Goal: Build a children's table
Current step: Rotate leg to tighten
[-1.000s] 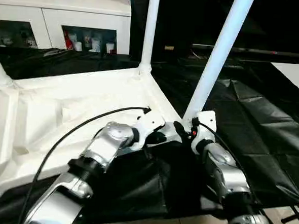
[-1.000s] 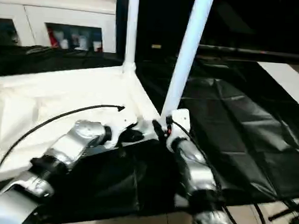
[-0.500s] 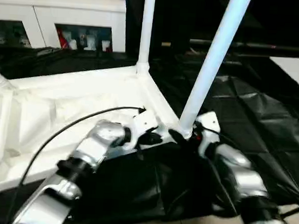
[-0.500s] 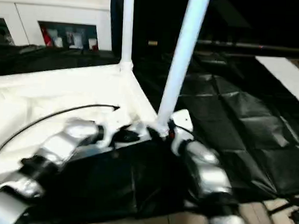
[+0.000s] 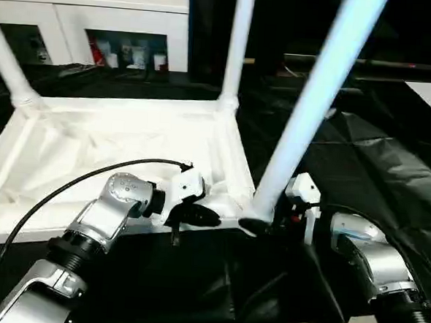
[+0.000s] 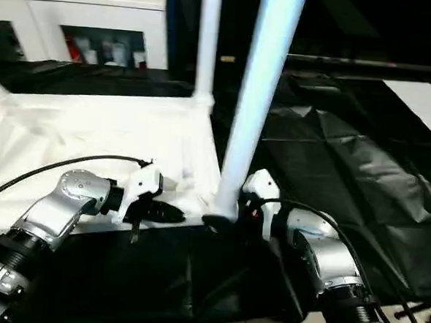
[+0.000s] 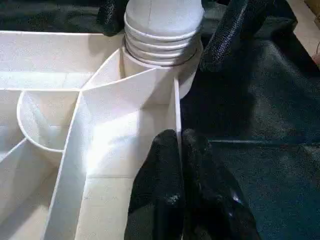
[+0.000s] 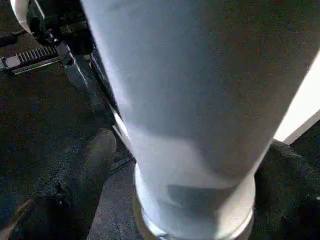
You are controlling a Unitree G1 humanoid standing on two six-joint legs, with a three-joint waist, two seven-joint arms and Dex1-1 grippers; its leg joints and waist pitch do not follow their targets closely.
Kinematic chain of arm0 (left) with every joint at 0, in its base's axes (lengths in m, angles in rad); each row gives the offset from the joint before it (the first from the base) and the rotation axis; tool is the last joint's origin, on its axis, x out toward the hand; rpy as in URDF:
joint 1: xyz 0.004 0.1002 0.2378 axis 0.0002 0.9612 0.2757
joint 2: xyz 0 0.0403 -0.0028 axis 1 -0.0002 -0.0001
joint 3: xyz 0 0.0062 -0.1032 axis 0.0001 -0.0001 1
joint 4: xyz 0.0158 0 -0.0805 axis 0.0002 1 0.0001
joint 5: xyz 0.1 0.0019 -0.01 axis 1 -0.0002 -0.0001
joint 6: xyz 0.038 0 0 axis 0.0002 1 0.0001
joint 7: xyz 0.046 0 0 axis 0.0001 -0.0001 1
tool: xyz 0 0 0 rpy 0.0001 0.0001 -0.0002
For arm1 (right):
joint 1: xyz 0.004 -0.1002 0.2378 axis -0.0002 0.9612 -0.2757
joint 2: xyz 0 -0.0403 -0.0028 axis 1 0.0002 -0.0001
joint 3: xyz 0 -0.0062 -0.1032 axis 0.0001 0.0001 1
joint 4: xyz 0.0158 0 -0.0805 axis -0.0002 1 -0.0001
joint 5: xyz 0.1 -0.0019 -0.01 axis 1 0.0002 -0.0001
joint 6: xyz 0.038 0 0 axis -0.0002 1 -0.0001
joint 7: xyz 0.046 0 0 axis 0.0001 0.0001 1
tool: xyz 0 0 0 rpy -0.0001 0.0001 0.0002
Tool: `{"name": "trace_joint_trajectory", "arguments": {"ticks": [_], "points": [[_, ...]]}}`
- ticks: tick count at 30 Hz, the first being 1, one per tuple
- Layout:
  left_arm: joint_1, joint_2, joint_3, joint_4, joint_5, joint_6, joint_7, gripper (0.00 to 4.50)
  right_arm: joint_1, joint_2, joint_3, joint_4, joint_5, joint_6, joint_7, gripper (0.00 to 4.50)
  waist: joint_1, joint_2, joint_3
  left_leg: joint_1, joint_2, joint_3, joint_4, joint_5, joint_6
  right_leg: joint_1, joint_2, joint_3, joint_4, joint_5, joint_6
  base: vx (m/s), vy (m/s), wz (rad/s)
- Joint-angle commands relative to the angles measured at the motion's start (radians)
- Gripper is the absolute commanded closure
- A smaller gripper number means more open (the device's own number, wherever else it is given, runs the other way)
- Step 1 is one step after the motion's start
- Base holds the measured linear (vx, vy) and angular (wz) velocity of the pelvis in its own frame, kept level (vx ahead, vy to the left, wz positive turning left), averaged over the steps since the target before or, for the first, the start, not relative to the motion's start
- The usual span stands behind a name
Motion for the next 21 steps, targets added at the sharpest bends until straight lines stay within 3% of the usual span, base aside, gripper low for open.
{"name": "trace_joint_trajectory", "arguments": {"ticks": [1, 2, 5, 14, 20, 21], "points": [[0.015, -0.007, -0.013, -0.009, -0.024, 0.001, -0.017, 4.50, -0.010, -0.009, 0.002, -0.008, 0.005, 0.000, 0.012, 0.43, 0.001, -0.007, -0.056, 0.013, 0.043, -0.016, -0.066, -0.226, 0.039, 0.044, -0.052, 0.042, -0.064, -0.232, -0.215, 0.000, 0.000, 0.00], [0.015, -0.007, -0.013, -0.009, -0.023, 0.001, -0.019, 4.50, -0.011, -0.010, 0.006, -0.006, 0.003, 0.000, 0.015, 0.66, 0.001, -0.009, -0.055, 0.012, 0.042, -0.015, -0.065, -0.232, 0.039, 0.044, -0.053, 0.043, -0.065, -0.247, -0.209, 0.000, 0.000, 0.00], [0.014, -0.008, -0.010, -0.005, -0.019, 0.001, -0.021, 4.50, -0.014, -0.011, 0.012, 0.007, -0.014, -0.012, 0.011, 0.79, 0.003, -0.009, -0.056, 0.011, 0.041, -0.015, -0.063, -0.222, 0.038, 0.044, -0.054, 0.044, -0.066, -0.257, -0.200, 0.000, 0.000, 0.00], [0.013, -0.009, -0.008, 0.003, -0.012, -0.003, -0.013, 4.50, -0.025, -0.012, 0.016, 0.038, -0.040, -0.048, 0.002, 1.59, 0.002, -0.009, -0.058, 0.010, 0.040, -0.015, -0.061, -0.206, 0.042, 0.047, -0.052, 0.042, -0.062, -0.226, -0.211, 0.000, 0.000, 0.00], [0.013, -0.012, -0.004, 0.007, -0.008, -0.004, -0.002, 4.50, -0.024, -0.007, 0.012, 0.049, -0.045, -0.056, -0.015, 1.79, 0.002, -0.009, -0.058, 0.010, 0.040, -0.015, -0.060, -0.200, 0.046, 0.047, -0.051, 0.042, -0.061, -0.222, -0.210, 0.000, 0.000, 0.00], [0.010, -0.019, -0.001, 0.013, -0.003, -0.004, 0.018, 4.50, -0.025, 0.011, -0.011, 0.057, -0.026, -0.041, -0.040, 1.79, 0.001, -0.009, -0.058, 0.010, 0.041, -0.015, -0.060, -0.203, 0.046, 0.047, -0.052, 0.043, -0.061, -0.222, -0.212, 0.000, 0.000, 0.00]]}}
